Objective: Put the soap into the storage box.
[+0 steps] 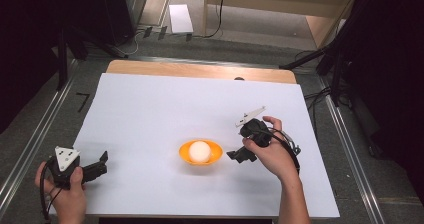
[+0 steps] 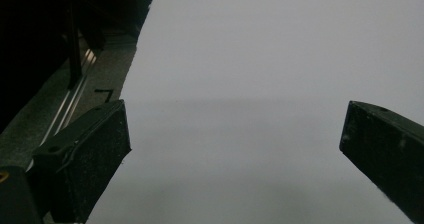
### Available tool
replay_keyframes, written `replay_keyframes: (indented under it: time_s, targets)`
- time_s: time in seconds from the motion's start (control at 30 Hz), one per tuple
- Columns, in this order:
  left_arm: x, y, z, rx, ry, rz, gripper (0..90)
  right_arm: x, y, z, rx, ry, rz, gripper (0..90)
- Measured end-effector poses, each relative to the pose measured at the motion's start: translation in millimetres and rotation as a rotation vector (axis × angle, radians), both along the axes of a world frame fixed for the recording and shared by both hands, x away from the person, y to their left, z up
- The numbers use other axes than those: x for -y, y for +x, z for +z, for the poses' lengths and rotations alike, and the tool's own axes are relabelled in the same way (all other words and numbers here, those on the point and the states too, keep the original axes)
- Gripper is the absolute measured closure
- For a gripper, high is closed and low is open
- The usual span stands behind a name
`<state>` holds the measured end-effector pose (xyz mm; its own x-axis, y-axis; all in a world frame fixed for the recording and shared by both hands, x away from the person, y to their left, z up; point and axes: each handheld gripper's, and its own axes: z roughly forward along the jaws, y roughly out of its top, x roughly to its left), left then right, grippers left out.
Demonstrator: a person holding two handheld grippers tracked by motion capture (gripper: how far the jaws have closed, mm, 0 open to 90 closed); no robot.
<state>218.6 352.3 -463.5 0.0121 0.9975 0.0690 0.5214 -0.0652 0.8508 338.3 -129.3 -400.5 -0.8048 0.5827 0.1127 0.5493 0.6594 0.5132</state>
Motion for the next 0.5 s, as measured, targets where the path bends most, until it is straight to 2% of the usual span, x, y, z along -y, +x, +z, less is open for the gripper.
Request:
replay_keyframes:
  time_s: [0.5]
  targets:
    - [0.7, -0.1, -0.1, -0.001, 0.008, -0.003, 0.2, 36.7, -9.2, -15.2, -0.022, -0.017, -0.056, 0.0]
